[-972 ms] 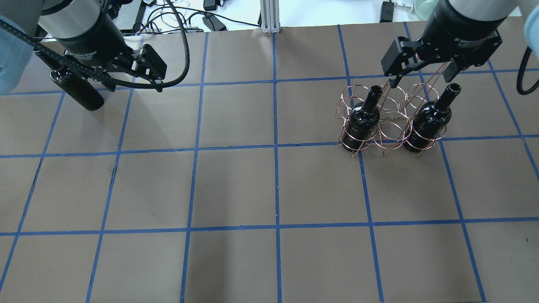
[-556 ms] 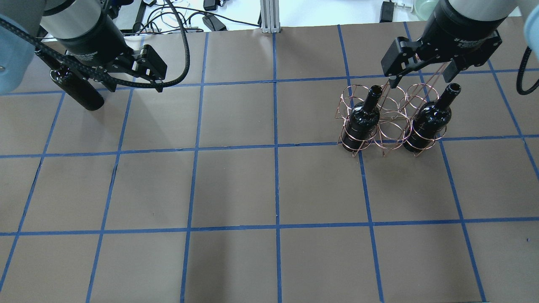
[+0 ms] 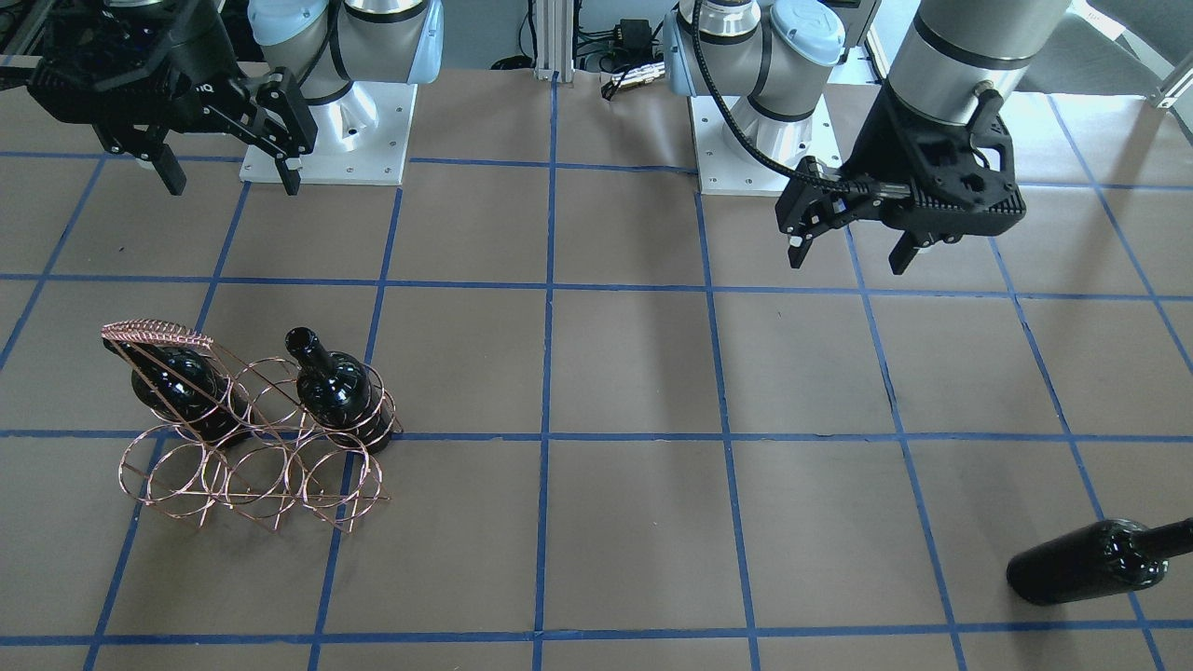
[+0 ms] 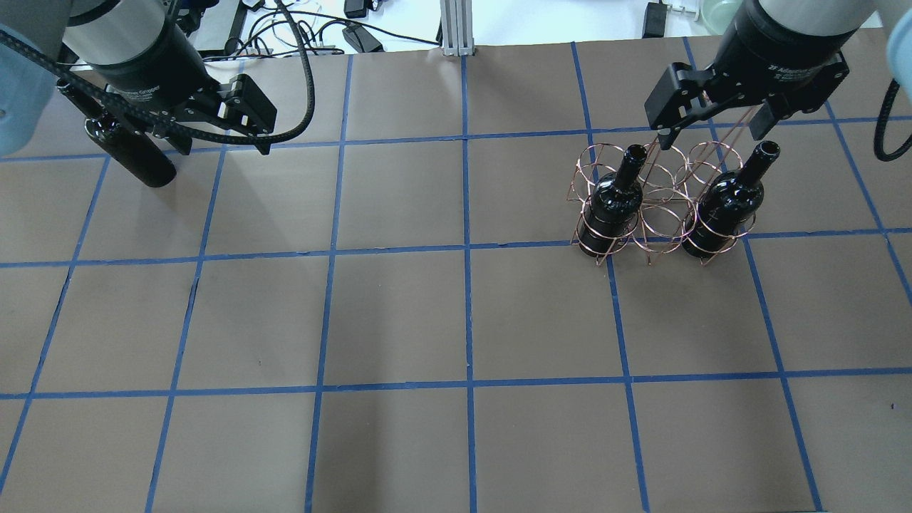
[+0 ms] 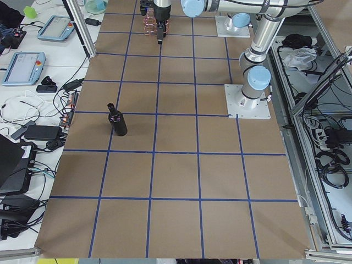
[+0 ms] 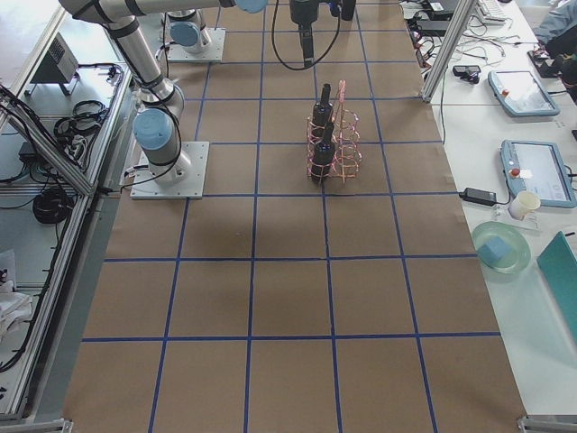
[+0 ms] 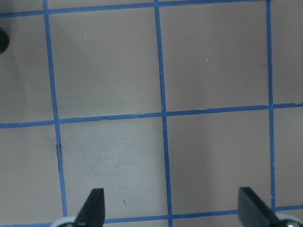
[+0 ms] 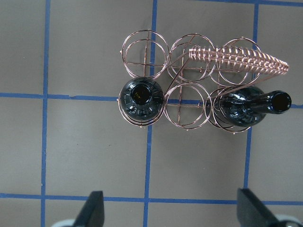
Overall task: Place wine into wine basket
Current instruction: 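Lower the left gripper over the top of the loose dark wine bottle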
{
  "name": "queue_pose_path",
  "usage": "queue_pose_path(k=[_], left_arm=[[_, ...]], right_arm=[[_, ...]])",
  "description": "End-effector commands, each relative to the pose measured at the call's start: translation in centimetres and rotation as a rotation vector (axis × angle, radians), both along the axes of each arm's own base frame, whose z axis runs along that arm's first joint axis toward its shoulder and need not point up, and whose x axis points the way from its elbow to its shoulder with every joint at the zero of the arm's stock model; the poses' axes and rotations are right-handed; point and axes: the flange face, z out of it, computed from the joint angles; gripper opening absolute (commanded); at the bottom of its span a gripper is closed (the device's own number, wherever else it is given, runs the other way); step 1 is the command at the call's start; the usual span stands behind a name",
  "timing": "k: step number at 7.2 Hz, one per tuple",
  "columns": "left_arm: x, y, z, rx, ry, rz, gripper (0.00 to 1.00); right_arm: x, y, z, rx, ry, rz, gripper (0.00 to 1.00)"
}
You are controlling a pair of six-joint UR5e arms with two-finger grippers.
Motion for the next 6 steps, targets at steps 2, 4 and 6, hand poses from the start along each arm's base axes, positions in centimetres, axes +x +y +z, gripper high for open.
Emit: queue_pose_path(k=[2,4,6], left_arm=[[8.9,-2.9,-0.6,-0.039,-0.015,0.009,1.0],[15.8,-4.7,-1.1,-0.055,0.024,0.012,1.0],[21.2,-7.5,-0.7,-0.068,-0.009,-0.02,1.0]], right_arm=[[0.0,0.0,0.0,0.001,0.0,-0.001,1.0],[0.0,0.0,0.0,0.001,0.0,-0.001,1.0],[0.0,0.0,0.0,0.001,-0.002,0.0,1.0]])
